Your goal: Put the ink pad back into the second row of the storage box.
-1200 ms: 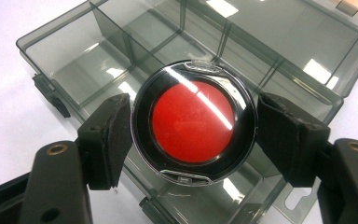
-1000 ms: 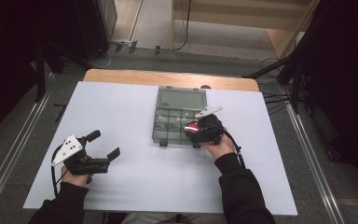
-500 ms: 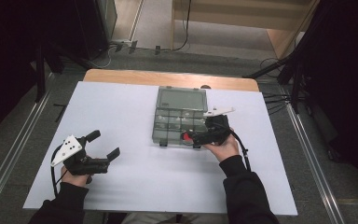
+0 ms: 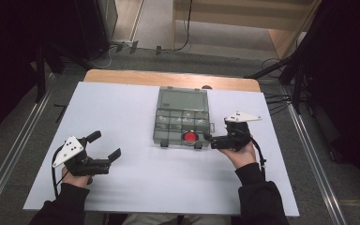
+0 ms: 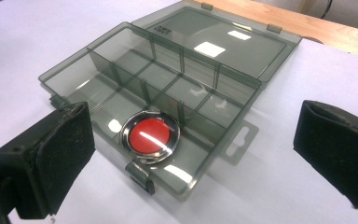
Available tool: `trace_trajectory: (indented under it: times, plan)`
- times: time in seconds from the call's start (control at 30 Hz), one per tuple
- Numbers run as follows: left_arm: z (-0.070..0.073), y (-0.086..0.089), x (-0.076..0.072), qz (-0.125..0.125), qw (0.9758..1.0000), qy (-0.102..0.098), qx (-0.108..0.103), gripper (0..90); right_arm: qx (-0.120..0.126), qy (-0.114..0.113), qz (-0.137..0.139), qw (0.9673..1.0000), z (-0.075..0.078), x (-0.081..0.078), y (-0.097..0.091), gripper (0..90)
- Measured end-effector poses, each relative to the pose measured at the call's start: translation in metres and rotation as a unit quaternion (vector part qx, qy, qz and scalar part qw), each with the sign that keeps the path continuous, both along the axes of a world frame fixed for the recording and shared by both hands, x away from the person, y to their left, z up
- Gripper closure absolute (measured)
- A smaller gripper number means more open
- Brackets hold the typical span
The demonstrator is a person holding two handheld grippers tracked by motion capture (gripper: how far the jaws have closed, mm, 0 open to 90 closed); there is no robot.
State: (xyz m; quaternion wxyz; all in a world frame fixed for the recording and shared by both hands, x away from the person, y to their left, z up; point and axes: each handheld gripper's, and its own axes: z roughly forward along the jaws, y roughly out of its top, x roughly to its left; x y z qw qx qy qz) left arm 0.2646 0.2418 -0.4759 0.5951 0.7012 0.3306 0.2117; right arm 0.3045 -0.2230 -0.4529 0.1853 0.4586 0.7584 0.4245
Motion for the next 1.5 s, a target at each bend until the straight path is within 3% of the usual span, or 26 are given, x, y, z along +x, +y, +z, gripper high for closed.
trace_trajectory:
  times: [0.13,0.3,0.77,0.93,1.27,1.5]
  plan:
    - [0.000,0.000,0.000,0.000,1.0000,0.000,0.000,0.0,-0.012,0.000,0.007,0.9999,0.003,-0.008,-0.006,0.0]
    - [0.000,0.000,0.000,0.000,1.0000,0.001,0.002,0.0,-0.009,-0.013,0.012,0.9998,0.007,-0.019,-0.010,0.0]
    - [-0.001,0.000,0.000,-0.002,1.0000,0.002,0.002,0.0,0.031,-0.059,0.002,0.9978,0.001,-0.054,-0.036,0.0]
    - [-0.002,-0.001,-0.001,-0.006,1.0000,0.001,0.006,0.0,0.048,-0.072,-0.008,0.9962,-0.004,-0.064,-0.045,0.0]
    - [-0.003,-0.002,-0.002,-0.012,0.9999,0.003,0.012,0.0,0.052,-0.104,-0.023,0.9929,-0.025,-0.084,-0.059,0.0]
    - [-0.003,-0.001,-0.003,-0.009,0.9999,0.003,0.011,0.0,0.073,-0.113,-0.032,0.9904,-0.035,-0.092,-0.069,0.0]
